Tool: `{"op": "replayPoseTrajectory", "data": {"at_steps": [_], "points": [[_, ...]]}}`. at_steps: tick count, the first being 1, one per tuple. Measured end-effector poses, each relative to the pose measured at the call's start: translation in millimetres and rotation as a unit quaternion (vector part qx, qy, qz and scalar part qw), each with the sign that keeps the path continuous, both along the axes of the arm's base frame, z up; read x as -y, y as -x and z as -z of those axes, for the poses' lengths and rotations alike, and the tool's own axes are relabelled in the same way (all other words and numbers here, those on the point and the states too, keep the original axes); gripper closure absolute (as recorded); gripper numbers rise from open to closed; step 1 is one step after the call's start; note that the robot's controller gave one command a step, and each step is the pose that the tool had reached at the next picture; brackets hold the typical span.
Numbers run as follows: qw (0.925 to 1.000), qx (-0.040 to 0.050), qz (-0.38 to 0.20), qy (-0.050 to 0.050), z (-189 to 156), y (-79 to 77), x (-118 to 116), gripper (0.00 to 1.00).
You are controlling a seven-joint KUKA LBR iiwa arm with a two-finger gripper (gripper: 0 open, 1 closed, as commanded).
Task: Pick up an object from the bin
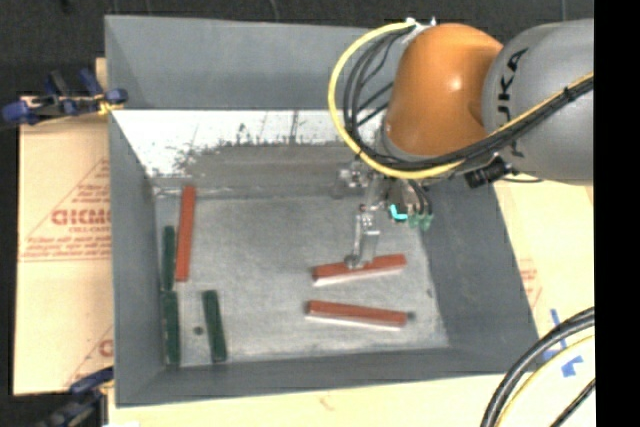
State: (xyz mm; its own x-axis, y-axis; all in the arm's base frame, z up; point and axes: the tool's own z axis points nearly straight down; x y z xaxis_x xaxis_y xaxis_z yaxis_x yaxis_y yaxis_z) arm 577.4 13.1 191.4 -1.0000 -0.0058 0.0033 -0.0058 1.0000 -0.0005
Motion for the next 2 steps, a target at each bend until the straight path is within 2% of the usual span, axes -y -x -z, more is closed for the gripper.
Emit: {"op": "replayPoseTrajectory", "data": {"at_steps": [1, 2], "points": [[1.0, 0.0038, 0.0, 0.0, -4.1, -1.7, -0.1, 0.0], [0.9997, 0.0069, -0.025, 0.0, 41.5, 9.7, 17.7, 0.0]]}}
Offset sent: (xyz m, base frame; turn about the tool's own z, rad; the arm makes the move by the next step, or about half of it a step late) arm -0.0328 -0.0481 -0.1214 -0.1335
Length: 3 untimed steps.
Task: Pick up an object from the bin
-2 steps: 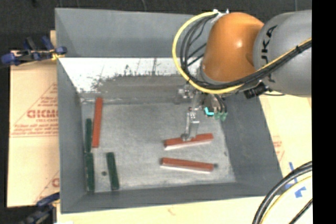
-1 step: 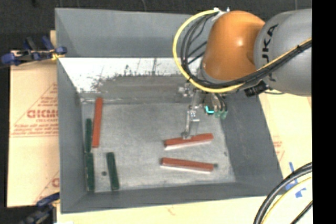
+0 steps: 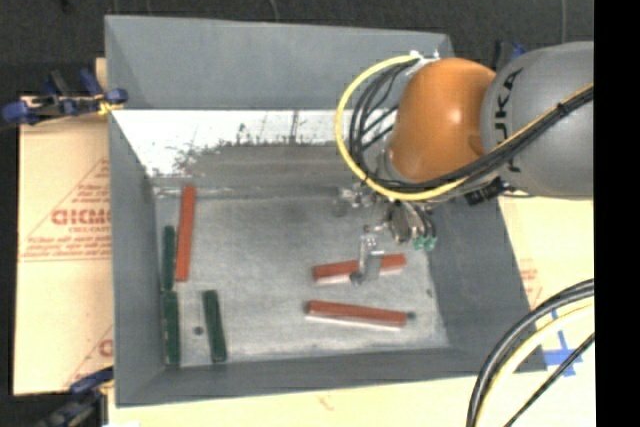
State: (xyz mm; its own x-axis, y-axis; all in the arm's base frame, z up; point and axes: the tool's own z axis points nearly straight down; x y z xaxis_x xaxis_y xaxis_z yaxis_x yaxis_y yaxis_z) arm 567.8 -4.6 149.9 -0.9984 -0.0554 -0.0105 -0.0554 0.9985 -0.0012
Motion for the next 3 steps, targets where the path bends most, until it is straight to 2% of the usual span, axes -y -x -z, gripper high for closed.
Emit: {"op": "replayPoseTrajectory", "data": {"at_steps": [1, 2, 3], "points": [[0.9953, -0.0039, 0.097, -0.001, 73.7, 9.7, 0.6, 1.0], [0.9953, -0.0039, 0.096, -0.001, 73.7, 9.7, 0.6, 1.0], [0.9958, -0.0025, 0.091, -0.001, -79.8, 7.4, -1.7, 1.0]]}}
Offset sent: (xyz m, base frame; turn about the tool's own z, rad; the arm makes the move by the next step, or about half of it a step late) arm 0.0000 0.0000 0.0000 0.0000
